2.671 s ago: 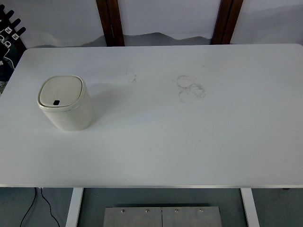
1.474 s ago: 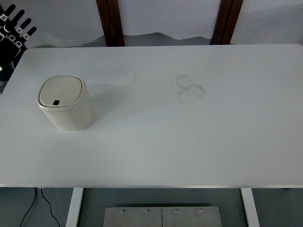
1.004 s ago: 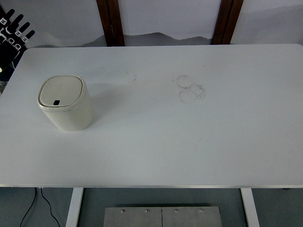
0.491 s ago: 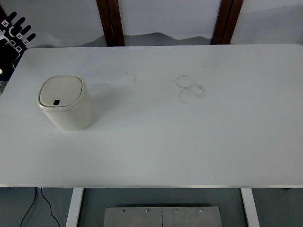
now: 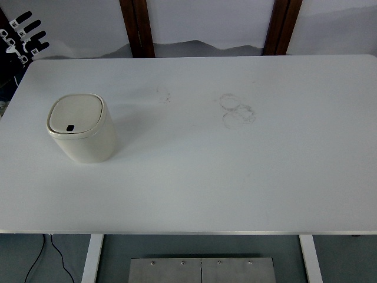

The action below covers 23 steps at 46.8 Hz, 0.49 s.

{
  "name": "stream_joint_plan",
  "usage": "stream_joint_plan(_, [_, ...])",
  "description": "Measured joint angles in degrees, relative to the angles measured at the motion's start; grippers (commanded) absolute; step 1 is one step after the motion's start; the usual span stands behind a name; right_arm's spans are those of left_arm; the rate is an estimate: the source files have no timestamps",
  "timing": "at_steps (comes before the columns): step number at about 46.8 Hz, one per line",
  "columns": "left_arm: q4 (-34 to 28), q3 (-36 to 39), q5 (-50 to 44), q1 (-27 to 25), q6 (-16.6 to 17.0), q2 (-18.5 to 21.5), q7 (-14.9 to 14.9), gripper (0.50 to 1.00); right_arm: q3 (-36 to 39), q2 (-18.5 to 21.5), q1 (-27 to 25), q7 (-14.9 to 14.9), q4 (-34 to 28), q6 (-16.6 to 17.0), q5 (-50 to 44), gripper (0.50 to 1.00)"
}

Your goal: Open trash bin

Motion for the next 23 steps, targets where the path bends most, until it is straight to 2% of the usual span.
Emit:
stream_joint_plan(11, [-1.9, 2.9, 5.8, -0.5, 0.0, 2.4, 2.3, 1.0, 0.0, 0.0, 0.0, 0.0, 0.0, 0.0, 0.0, 0.995])
stream_joint_plan(23, [-4.9, 13.7, 6.3, -6.9, -0.2, 4.7, 2.5, 1.0, 0.0, 0.0, 0.0, 0.0, 0.0, 0.0, 0.0, 0.995])
